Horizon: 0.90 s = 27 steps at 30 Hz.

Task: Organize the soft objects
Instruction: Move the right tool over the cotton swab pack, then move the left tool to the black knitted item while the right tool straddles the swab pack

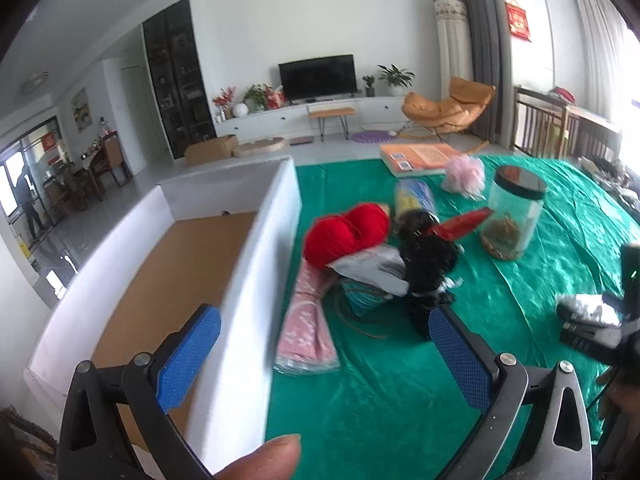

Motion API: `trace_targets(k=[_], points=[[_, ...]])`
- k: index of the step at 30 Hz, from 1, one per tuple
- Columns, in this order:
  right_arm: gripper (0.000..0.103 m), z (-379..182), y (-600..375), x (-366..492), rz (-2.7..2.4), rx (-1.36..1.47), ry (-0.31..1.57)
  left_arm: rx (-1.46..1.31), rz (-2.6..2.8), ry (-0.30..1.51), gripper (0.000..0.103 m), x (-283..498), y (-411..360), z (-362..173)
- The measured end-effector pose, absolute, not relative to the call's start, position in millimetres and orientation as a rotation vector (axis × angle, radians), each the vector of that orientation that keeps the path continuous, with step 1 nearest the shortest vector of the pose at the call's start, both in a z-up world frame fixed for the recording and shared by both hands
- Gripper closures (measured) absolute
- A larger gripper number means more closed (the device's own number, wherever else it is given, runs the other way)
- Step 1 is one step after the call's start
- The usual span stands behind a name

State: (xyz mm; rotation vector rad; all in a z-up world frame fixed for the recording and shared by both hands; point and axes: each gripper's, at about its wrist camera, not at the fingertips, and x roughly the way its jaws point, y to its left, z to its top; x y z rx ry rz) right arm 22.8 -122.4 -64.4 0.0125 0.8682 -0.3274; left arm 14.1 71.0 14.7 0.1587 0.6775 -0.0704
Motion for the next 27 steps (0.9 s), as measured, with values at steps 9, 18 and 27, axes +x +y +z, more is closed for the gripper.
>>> trace_targets(k=[9,18,27], points=[[0.010,-36.5,-140.3,-48.8,-0.214,0.153,0.819,0.265,-0.142,0.859,0.000,37.4,0.3,-72.9],[0.010,-52.3,-157.9,-25.5,-0.093,0.036,0.826,0.080,-0.167,0.967,0.000,63.4,12.3,-102.8],[0.010,-60.0,-159.7,-19.2,-0.078,0.053,0.829,0.073,-0.151,0.943,0.000,60.5,10.3,-103.3]])
